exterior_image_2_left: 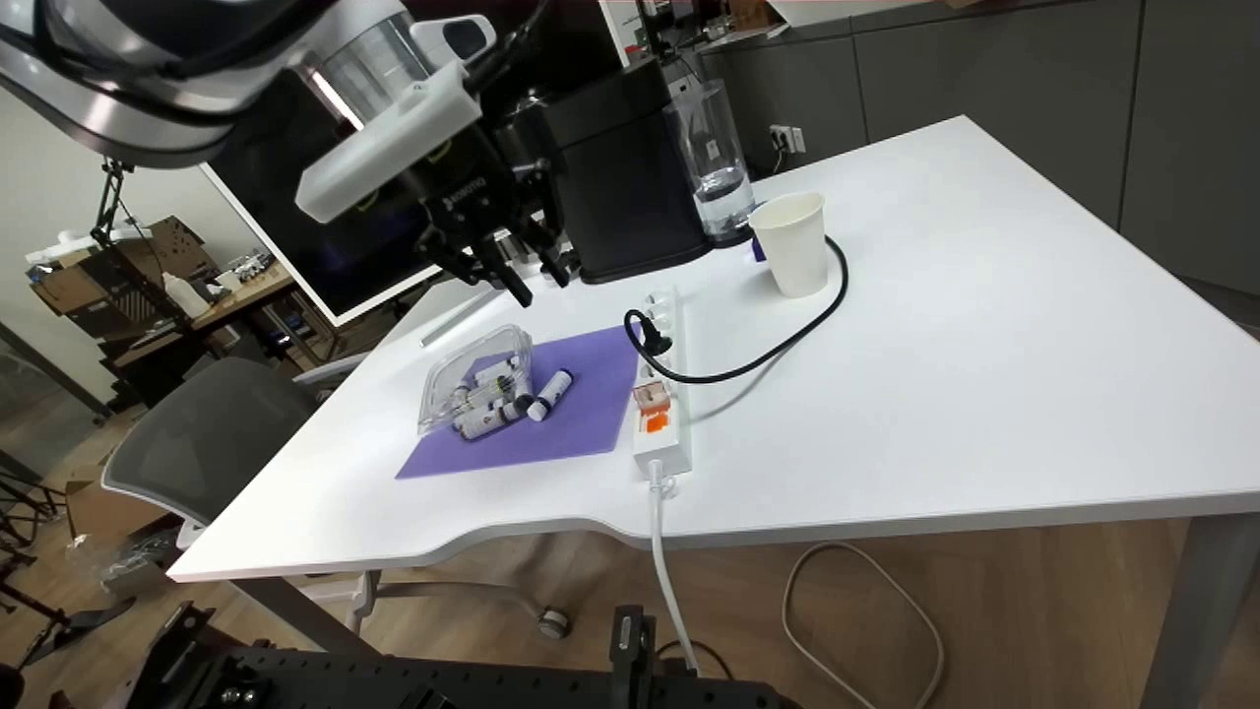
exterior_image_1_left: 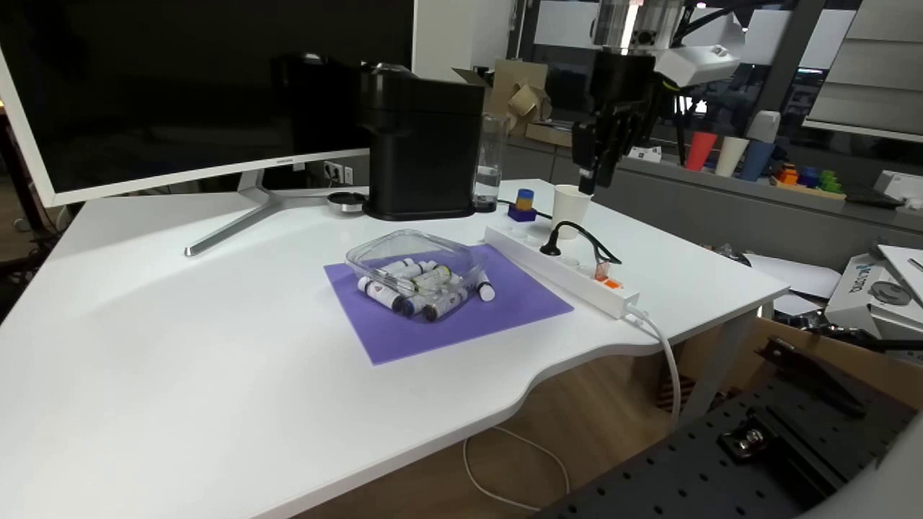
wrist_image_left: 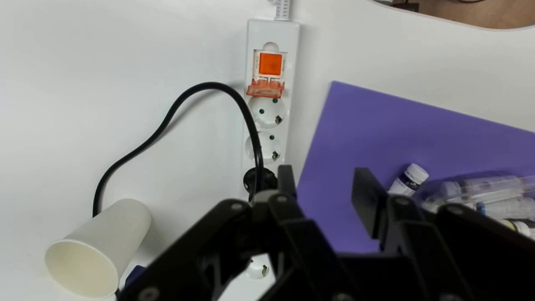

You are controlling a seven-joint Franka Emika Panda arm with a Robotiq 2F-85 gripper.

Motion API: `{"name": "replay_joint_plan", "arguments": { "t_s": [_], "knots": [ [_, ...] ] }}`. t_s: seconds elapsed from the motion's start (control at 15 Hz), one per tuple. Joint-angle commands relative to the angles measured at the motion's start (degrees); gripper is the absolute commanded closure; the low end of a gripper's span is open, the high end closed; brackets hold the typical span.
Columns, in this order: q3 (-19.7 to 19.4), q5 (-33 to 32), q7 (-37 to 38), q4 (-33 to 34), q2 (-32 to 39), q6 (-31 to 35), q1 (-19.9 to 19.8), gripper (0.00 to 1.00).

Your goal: Turn off the switch on the adapter

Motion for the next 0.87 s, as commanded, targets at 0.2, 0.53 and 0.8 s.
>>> {"name": "replay_joint_plan", "arguments": {
  "t_s": [0.2, 0.53, 0.8],
  "knots": [
    [-0.7, 5.2, 2.0, 0.8, -5.7, -8.5, 1.2, 0.07],
    [-1.7, 7.7, 2.2, 1.6, -5.4, -11.0, 0.5, 0.0],
    [-2.4, 7.7, 3.7, 2.1, -5.0, -12.9, -0.1, 0.0]
  ]
}}
